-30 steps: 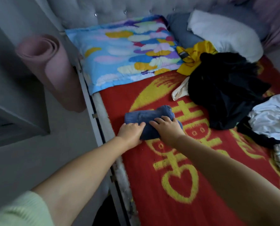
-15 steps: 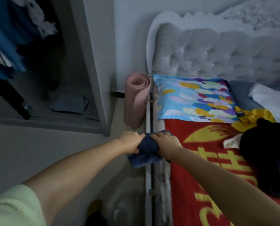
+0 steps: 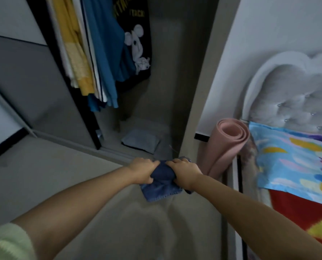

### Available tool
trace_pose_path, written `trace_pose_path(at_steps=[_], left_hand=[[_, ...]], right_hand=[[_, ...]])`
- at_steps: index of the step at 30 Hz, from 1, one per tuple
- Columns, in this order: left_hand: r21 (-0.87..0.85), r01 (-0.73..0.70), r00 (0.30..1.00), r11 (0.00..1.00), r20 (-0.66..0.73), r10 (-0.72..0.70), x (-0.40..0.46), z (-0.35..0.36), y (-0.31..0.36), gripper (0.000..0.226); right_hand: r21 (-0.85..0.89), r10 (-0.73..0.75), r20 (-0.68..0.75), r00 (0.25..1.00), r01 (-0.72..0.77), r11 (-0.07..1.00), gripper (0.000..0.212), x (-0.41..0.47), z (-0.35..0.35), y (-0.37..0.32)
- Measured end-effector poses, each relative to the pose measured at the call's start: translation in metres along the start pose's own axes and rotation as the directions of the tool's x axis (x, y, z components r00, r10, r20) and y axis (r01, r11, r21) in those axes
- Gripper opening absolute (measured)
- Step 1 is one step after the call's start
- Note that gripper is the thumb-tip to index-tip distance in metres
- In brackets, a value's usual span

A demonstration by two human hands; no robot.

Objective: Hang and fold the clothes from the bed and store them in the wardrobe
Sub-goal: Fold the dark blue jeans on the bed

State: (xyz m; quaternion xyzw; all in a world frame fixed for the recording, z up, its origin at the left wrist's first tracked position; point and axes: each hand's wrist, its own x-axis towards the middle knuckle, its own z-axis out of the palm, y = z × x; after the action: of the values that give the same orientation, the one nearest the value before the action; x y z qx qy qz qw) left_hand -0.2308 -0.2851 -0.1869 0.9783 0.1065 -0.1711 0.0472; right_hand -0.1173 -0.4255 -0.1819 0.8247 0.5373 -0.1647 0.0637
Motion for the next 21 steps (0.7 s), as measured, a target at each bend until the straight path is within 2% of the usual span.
trace_pose_path(at_steps=[5, 8, 15, 17, 21], left_hand=[[-0.021, 0.017, 0.998, 1.0, 0.055, -0.016, 0.03, 0.006, -0.062, 0.047], [-0.07, 0.006, 0.996, 0.998, 0.092, 0.001, 0.061, 0.018, -0.089, 0.054], [-0.099, -0.033, 0.983, 0.995, 0.176, 0.05, 0.192, 0.022, -0.171, 0.051], [-0.063, -0.04, 0.984, 0.997, 0.169, 0.05, 0.231, 0.02, -0.191, 0.053], [0.021, -0.06, 0.996, 0.998, 0.068, 0.059, 0.319, 0.034, -0.231, 0.047]], right_hand=[[0.02, -0.034, 0.036, 0.999, 0.033, 0.999, 0.064, 0.071, 0.001, -0.013], [0.04, -0.031, 0.082, 0.996, 0.028, 0.999, 0.064, 0.113, 0.011, -0.006], [0.166, -0.005, 0.11, 0.994, -0.013, 0.986, 0.066, 0.251, 0.023, 0.04], [0.175, 0.009, 0.115, 0.993, -0.029, 0.984, 0.069, 0.288, 0.019, 0.058], [0.144, 0.048, 0.117, 0.992, -0.064, 0.987, 0.067, 0.372, 0.019, 0.096]])
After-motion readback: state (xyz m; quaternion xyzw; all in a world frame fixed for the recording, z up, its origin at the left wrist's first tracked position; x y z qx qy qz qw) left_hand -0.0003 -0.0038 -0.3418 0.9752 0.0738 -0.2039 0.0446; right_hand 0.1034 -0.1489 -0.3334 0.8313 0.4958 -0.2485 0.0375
